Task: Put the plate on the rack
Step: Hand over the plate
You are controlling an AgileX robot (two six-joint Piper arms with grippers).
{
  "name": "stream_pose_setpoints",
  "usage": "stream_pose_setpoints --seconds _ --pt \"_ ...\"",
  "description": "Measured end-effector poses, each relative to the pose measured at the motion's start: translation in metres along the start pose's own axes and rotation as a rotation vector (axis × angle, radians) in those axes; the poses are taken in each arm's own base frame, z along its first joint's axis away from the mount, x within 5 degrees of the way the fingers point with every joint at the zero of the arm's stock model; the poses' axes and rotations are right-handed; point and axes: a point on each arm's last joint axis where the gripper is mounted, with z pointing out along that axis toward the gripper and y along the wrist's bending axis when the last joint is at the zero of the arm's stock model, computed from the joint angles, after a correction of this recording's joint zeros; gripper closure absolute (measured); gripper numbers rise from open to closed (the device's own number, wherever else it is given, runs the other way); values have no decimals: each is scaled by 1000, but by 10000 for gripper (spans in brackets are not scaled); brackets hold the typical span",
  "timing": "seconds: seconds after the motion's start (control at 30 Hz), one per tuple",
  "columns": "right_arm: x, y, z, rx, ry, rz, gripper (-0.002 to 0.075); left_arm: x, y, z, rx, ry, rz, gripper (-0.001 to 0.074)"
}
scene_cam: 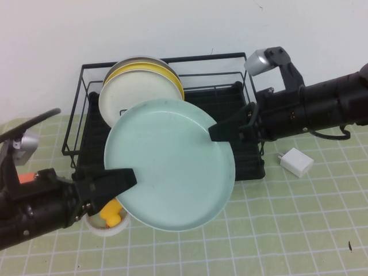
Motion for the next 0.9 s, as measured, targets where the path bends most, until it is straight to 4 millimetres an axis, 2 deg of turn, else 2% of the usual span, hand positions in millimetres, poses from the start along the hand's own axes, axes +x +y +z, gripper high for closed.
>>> stream_pose_setpoints --seconds 0.07,0.2,0.23,0.33,0.43,0.6,0.67,0.8,0.9 --pt "0 0 0 -5 -5 -14 715 0 1 0 -7 -3 43 402" --pt "-2 4 0 -39 -22 -90 708 -1 2 0 -26 -10 190 615" --pt "-2 5 0 -52 -25 -112 701 -2 4 0 -41 -15 230 640" --pt "-2 7 0 -75 -28 -148 661 -4 7 0 -69 -22 349 645" --pt "-2 10 -1 -112 -30 -148 584 -4 8 0 -84 -22 475 658" --pt "-9 24 -5 -241 -93 -109 389 -6 6 0 -74 -18 691 668" --pt "-17 31 -11 -278 -119 -126 342 -9 4 1 -70 -25 747 668" --pt "-35 50 -31 -309 -163 -206 309 -20 -3 0 -67 -44 854 668" --pt "-45 63 -47 -308 -171 -282 308 -36 -10 -1 -116 -85 924 668"
